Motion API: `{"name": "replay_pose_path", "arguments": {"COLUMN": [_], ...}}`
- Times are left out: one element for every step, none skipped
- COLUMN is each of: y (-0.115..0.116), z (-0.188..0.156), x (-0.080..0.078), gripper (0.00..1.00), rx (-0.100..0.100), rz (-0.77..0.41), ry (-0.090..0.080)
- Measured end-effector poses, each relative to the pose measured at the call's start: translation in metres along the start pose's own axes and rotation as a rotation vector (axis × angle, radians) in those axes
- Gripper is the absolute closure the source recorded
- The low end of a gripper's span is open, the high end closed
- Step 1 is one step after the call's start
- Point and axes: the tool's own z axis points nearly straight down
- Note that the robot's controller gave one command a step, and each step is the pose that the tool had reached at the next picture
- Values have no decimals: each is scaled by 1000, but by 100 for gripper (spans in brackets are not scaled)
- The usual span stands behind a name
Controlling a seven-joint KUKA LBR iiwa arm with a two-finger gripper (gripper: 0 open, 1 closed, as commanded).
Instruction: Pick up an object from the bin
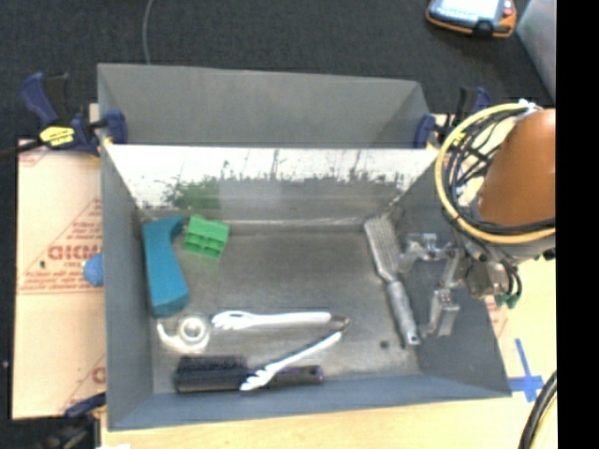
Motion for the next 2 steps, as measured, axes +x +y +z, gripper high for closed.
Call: {"name": "replay_pose_path", "arguments": {"y": [1, 131], "z": [-3, 143], "x": [-2, -7], "gripper": [0, 0], "rx": [1, 2], "rz": [-5, -113], "ry": [-7, -12]}}
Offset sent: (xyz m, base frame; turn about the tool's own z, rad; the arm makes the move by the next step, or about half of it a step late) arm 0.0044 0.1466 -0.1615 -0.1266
